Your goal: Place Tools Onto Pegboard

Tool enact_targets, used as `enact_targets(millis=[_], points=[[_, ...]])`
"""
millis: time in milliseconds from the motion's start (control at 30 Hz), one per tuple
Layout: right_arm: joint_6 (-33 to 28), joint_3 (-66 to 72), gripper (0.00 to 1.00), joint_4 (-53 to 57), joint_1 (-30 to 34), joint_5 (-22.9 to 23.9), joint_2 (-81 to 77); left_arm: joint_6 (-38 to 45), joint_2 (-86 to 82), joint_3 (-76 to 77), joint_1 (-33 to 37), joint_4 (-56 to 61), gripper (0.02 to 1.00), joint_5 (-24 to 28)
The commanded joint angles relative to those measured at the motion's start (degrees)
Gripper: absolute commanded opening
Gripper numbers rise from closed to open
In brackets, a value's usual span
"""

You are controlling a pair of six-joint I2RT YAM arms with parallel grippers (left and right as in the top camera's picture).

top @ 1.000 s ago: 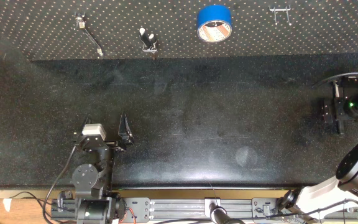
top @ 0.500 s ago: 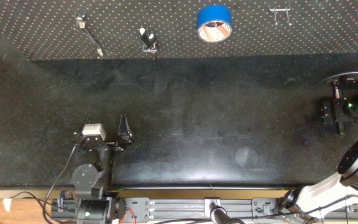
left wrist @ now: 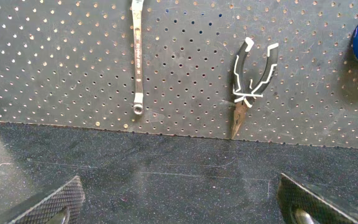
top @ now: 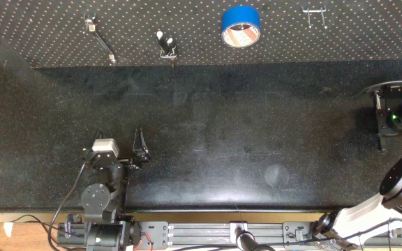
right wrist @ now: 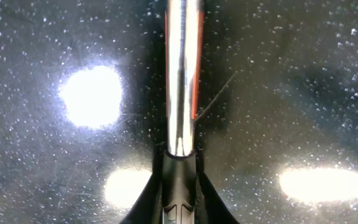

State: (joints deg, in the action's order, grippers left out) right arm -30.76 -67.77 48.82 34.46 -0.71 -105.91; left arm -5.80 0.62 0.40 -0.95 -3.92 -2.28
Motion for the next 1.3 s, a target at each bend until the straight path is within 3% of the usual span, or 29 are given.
enact_targets(millis=[33, 233, 500, 633, 833, 1300], points=[[-0.6, 0.4, 0.077, 0.1, 0.0, 0.2, -1.3, 0.3, -0.4, -0.1, 0.2, -0.4, 0.996, 0.4], [0.2, 0.4, 0.075, -0.6, 0.0, -4.3, 4.5, 0.3, -0.4, -0.1, 0.2, -0.4, 0.996, 0.4], [15.3, 0.4, 0.075, -2.1, -1.4, -18.4, 30.9, 0.3, -0.4, -0.1, 0.2, -0.4, 0.996, 0.4], [19.0, 0.4, 0.075, -2.5, -6.9, -18.4, 38.4, 0.3, -0.4, -0.1, 0.2, -0.4, 0.996, 0.4], [23.5, 0.4, 0.075, -7.9, -20.6, -18.2, 43.4, 0.3, -0.4, -0.1, 0.2, -0.5, 0.996, 0.4], [23.5, 0.4, 0.077, -9.4, -30.9, -17.8, 36.3, 0.3, -0.4, -0.1, 0.2, -0.4, 0.996, 0.4]])
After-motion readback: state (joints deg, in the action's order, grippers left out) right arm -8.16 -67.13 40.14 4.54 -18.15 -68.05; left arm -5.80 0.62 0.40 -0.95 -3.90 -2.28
